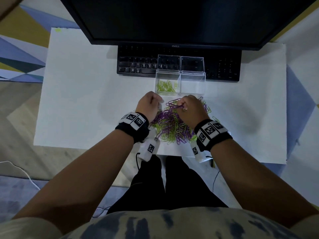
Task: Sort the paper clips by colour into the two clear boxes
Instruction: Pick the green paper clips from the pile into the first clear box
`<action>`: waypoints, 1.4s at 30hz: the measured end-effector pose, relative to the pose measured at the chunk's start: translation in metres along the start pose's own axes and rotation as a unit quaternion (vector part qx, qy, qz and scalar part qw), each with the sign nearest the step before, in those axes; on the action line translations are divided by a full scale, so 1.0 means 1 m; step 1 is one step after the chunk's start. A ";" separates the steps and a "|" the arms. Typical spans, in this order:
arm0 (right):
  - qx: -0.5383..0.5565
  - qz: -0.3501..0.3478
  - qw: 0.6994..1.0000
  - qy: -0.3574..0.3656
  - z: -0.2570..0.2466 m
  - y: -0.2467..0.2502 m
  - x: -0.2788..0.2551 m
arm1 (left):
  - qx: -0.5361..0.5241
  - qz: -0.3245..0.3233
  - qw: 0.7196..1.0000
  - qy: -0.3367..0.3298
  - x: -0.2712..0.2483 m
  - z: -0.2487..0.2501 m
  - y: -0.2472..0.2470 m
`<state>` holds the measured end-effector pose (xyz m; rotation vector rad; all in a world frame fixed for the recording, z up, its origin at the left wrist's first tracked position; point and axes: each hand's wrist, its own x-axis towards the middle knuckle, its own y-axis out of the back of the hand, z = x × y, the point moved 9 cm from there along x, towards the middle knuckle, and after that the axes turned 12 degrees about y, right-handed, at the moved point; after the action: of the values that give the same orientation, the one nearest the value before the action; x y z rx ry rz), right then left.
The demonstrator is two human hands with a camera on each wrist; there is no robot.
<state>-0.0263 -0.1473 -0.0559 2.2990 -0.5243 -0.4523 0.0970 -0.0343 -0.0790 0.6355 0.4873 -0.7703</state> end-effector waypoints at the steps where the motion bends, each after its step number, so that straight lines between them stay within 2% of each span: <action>1: -0.009 -0.009 1.000 0.005 0.001 -0.001 -0.003 | 0.007 -0.007 1.000 0.002 0.000 0.001 -0.003; 4: -0.042 -0.049 0.998 0.007 0.008 -0.011 -0.009 | 0.111 -0.025 0.993 -0.009 -0.002 0.007 -0.018; 7: -0.025 -0.036 0.999 -0.004 0.012 -0.012 -0.008 | 0.246 -0.047 0.965 -0.077 -0.010 0.015 -0.036; 10: 0.008 -0.031 0.999 -0.027 0.018 -0.011 -0.007 | 0.323 -0.071 0.936 -0.117 -0.014 0.009 -0.051; 13: 0.034 -0.029 0.999 -0.030 0.021 -0.004 -0.007 | 0.347 -0.046 0.926 -0.142 -0.013 0.009 -0.047; 19: 0.183 0.008 0.977 -0.105 0.037 0.018 -0.017 | 0.321 -0.013 0.937 -0.137 -0.010 0.015 -0.027; 25: 0.388 0.063 0.907 -0.153 0.046 0.016 -0.024 | 0.320 -0.044 0.931 -0.168 -0.019 0.025 -0.051; 29: 0.523 0.077 0.825 -0.199 0.048 0.007 -0.026 | 0.347 -0.051 0.920 -0.175 -0.019 0.030 -0.065; 31: 0.556 0.089 0.793 -0.232 0.050 0.003 -0.029 | 0.365 -0.054 0.913 -0.175 -0.019 0.032 -0.070; 33: 0.561 0.097 0.780 -0.260 0.053 0.002 -0.032 | 0.379 -0.052 0.910 -0.163 -0.017 0.032 -0.072; 34: 0.547 0.096 0.789 -0.265 0.054 0.004 -0.034 | 0.381 -0.051 0.910 -0.153 -0.015 0.031 -0.073; 35: 0.514 0.091 0.812 -0.262 0.056 0.007 -0.034 | 0.381 -0.051 0.912 -0.142 -0.014 0.030 -0.072; 37: 0.400 0.065 0.882 -0.241 0.055 0.015 -0.035 | 0.377 -0.055 0.915 -0.132 -0.012 0.029 -0.071; 39: 0.270 0.049 0.937 -0.216 0.054 0.019 -0.035 | 0.375 -0.063 0.916 -0.131 -0.012 0.027 -0.070; 42: 0.108 0.036 0.981 -0.155 0.046 0.019 -0.028 | 0.344 -0.064 0.928 -0.126 -0.012 0.025 -0.063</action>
<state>-0.0759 -0.1726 -0.0690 2.4175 -0.8437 -0.7580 0.0461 -0.0804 -0.0750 1.1436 0.0026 -1.1441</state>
